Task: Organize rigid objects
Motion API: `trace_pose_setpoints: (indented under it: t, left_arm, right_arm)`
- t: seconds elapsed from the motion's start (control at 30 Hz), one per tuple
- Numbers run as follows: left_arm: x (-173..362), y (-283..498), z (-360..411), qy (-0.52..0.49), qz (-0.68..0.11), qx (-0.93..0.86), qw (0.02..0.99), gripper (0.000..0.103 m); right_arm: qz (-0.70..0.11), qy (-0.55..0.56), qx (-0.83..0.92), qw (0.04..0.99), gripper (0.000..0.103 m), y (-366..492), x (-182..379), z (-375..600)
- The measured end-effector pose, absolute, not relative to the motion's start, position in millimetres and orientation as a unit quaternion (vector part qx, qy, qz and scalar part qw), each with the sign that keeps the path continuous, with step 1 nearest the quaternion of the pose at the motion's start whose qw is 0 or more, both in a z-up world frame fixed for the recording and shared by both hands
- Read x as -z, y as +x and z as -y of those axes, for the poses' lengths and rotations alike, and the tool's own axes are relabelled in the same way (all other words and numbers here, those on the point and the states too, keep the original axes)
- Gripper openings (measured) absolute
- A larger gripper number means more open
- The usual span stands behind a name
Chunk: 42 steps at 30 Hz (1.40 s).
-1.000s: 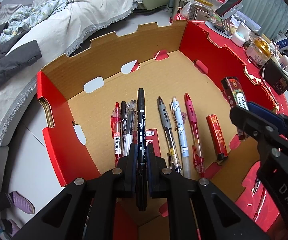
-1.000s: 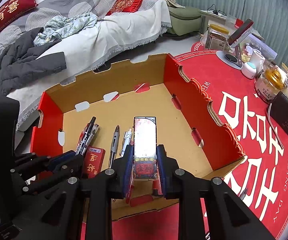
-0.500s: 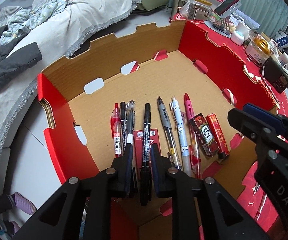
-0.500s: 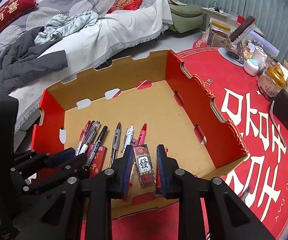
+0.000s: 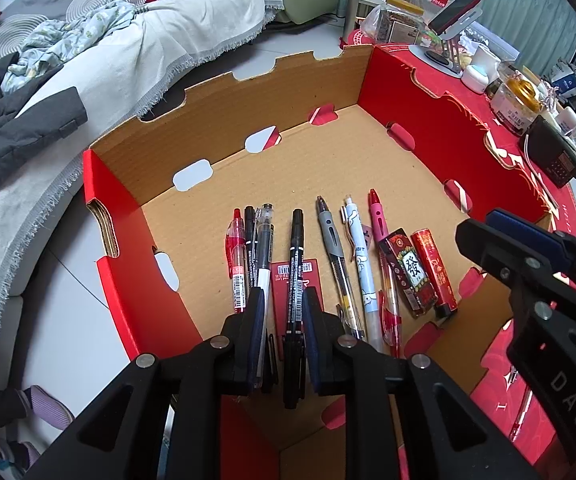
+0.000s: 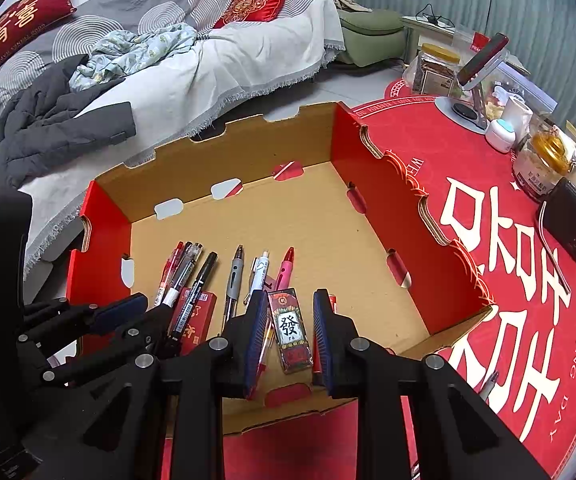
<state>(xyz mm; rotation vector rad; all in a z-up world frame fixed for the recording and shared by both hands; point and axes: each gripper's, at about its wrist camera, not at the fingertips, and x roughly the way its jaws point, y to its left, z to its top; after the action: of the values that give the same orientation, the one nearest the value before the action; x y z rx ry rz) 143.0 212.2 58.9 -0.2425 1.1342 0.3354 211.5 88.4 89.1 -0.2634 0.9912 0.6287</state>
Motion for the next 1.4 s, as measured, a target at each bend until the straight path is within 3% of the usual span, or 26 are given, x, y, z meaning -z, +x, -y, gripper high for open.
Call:
trace_pose_setpoints:
  t: [0.17,0.5,1.4]
  left_arm:
    - [-60,142,-211,-0.111,-0.532,-0.156,0.825,0.032]
    - [-62,142,-207,-0.098,-0.528,-0.164,0.827,0.071]
    - [-70,140,-201,-0.081,-0.521,-0.167,0.833,0.083]
  right_arm:
    - [-0.469,-0.123,-0.295,0.823,0.025,211,-88,-88]
    - [-0.477,-0.115,-0.287,0.823,0.025,214,-85,-82]
    - [-0.471,-0.114,-0.286,0.827,0.025,210,-92,-78]
